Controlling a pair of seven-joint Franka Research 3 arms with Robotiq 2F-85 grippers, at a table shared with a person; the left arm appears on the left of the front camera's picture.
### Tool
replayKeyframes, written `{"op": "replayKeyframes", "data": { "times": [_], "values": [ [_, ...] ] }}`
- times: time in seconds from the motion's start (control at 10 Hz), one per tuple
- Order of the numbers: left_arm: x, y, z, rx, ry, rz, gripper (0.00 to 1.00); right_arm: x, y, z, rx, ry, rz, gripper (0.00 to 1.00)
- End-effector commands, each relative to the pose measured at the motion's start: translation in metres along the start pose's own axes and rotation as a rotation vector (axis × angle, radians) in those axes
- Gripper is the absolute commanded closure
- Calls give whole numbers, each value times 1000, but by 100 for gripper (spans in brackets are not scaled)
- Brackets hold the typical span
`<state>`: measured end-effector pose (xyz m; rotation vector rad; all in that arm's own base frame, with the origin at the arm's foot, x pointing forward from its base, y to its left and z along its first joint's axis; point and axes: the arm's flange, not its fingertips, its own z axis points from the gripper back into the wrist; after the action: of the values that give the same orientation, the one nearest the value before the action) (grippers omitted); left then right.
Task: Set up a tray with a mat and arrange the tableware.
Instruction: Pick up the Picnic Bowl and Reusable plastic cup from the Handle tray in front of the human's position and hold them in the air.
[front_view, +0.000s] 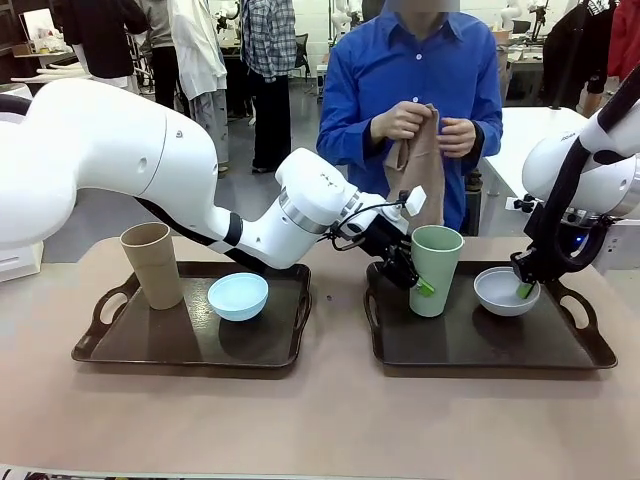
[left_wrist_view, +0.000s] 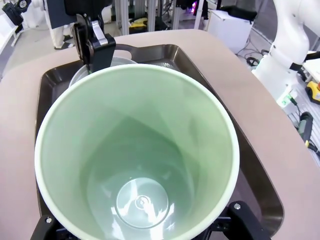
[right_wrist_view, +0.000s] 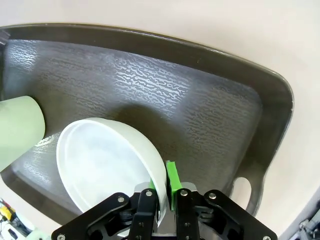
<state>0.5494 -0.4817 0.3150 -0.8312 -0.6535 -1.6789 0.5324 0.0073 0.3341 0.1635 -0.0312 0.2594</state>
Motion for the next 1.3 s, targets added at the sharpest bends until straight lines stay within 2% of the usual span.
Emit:
{"op": "replayKeyframes", "data": {
  "times": [0.0, 0.2, 0.3, 0.8, 1.0, 1.2],
  "values": [
    [5, -7, 7, 5, 7, 28, 100, -2, -4, -17, 16, 9, -7, 100],
    [12, -16, 22, 13, -17, 43, 100, -5, 0, -6, 67, -1, -1, 100],
    [23, -26, 37, 32, -65, 57, 100, -15, 7, 12, 89, -31, -1, 100],
    [96, -85, 124, 168, -22, -16, 100, -105, 44, 148, -35, -300, -41, 100],
    [112, -104, 143, 190, -12, -43, 100, -133, 60, 187, -62, -364, -40, 100],
    [117, -111, 151, 199, -7, -31, 100, -135, 63, 195, -55, -351, -45, 100]
  ]
}}
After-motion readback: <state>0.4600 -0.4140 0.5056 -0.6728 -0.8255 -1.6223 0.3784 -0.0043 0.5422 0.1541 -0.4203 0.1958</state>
